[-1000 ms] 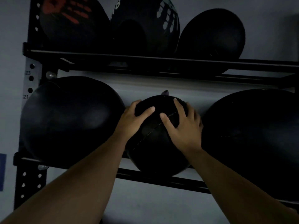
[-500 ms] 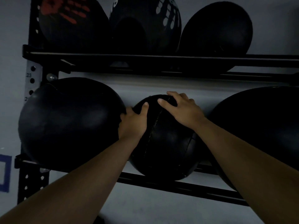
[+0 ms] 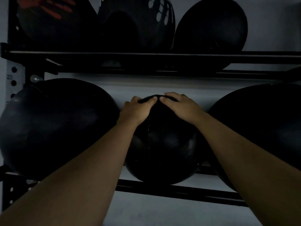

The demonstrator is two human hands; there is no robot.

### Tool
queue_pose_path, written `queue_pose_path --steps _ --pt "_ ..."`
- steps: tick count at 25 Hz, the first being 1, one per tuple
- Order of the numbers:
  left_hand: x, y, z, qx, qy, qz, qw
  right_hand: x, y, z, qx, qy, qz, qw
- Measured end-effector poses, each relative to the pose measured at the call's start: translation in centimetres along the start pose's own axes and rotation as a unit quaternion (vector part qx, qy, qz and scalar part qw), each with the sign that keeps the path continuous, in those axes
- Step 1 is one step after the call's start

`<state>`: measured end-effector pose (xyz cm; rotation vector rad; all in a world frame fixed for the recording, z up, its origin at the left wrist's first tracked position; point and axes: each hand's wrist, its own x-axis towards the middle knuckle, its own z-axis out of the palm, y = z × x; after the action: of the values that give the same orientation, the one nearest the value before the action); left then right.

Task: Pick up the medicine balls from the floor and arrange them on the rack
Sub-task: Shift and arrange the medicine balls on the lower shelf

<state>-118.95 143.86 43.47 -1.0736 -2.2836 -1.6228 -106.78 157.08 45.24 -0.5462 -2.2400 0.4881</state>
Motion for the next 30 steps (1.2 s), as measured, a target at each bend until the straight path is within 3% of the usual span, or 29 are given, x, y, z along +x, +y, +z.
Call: queue_pose_path --steps 2,5,8,11,18,21,24,26,30 --pt "-0.4 -0.6 0.4 -0.003 0.009 -0.022 1.0 0.7 -0.2 0.1 -0.001 -0.019 -0.014 1.0" --pt "-1.3 -0.8 1.0 0.004 0.043 -0.003 0.999 -0.2 0.5 0.7 0.032 0.08 -0.008 0.996" --pt "-2.4 -1.6 1.0 -0.008 0.077 0.109 0.991 -2.8 2.4 0.9 0.088 0.103 -0.016 0.991" --pt "-2.7 -3.1 0.8 -0.053 0.032 0.189 0.98 -5.5 4.3 1.6 0.111 0.118 -0.033 0.986" --pt "-1.9 -3.3 0.5 -0.022 0.038 0.179 0.983 -4.9 4.3 2.1 0.1 0.143 -0.041 0.984" --pt "-2.2 -2.7 -0.2 0.032 0.005 0.164 0.986 -4.9 4.5 2.1 0.073 0.13 -0.041 0.988" --pt "-2.9 -2.3 -2.0 0.175 -0.013 0.165 0.971 -5.1 3.0 1.1 0.018 0.1 -0.028 0.994" --pt "-2.9 -2.6 -4.3 0.24 0.014 0.176 0.955 -5.4 0.8 0.6 -0.038 0.118 -0.034 0.992" --pt "-1.0 -4.1 -13.0 0.28 0.157 0.141 0.937 -5.3 -8.6 3.2 -0.062 0.127 -0.126 0.982"
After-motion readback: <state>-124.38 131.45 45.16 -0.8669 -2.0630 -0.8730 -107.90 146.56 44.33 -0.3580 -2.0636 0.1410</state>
